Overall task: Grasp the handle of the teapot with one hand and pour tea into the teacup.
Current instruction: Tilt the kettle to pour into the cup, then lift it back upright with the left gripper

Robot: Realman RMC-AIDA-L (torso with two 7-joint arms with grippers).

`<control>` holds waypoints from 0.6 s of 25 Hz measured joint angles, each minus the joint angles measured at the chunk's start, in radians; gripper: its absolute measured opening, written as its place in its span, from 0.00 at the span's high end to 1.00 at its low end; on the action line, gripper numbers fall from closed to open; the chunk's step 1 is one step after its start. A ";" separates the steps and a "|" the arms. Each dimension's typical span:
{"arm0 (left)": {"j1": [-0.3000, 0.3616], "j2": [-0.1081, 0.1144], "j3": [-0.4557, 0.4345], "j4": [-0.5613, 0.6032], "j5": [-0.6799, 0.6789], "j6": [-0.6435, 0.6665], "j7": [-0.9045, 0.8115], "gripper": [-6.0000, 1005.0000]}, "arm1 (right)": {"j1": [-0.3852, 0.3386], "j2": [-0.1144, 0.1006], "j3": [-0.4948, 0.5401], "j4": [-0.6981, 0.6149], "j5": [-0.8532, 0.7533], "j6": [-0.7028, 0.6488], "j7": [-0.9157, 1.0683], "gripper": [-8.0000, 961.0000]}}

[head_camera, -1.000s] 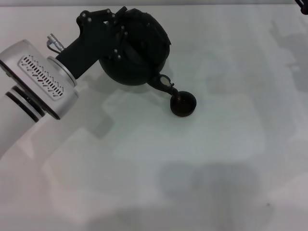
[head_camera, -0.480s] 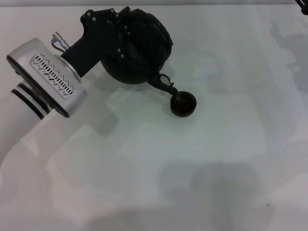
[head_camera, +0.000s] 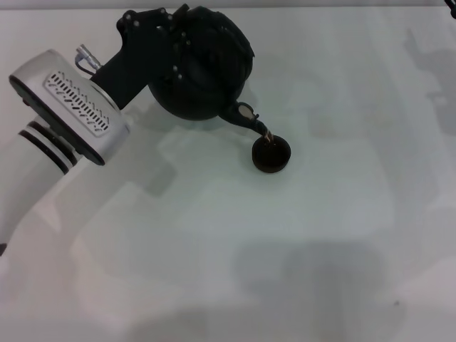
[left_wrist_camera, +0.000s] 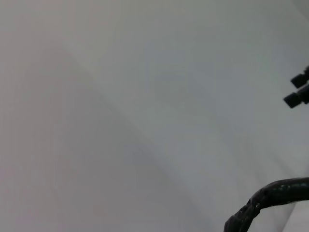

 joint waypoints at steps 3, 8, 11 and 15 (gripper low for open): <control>0.007 0.000 -0.018 -0.016 -0.003 0.000 -0.006 0.90 | 0.000 0.000 0.001 0.000 0.000 0.000 0.000 0.09; 0.010 0.001 -0.027 -0.030 -0.005 0.000 -0.102 0.90 | 0.003 0.000 0.001 -0.002 0.000 0.006 0.000 0.09; 0.012 0.001 -0.027 -0.030 -0.006 0.000 -0.169 0.90 | 0.003 0.000 0.001 -0.003 0.000 0.006 0.000 0.09; 0.018 0.001 -0.032 -0.033 -0.011 0.002 -0.183 0.90 | 0.001 -0.001 0.001 -0.005 0.000 0.007 0.000 0.09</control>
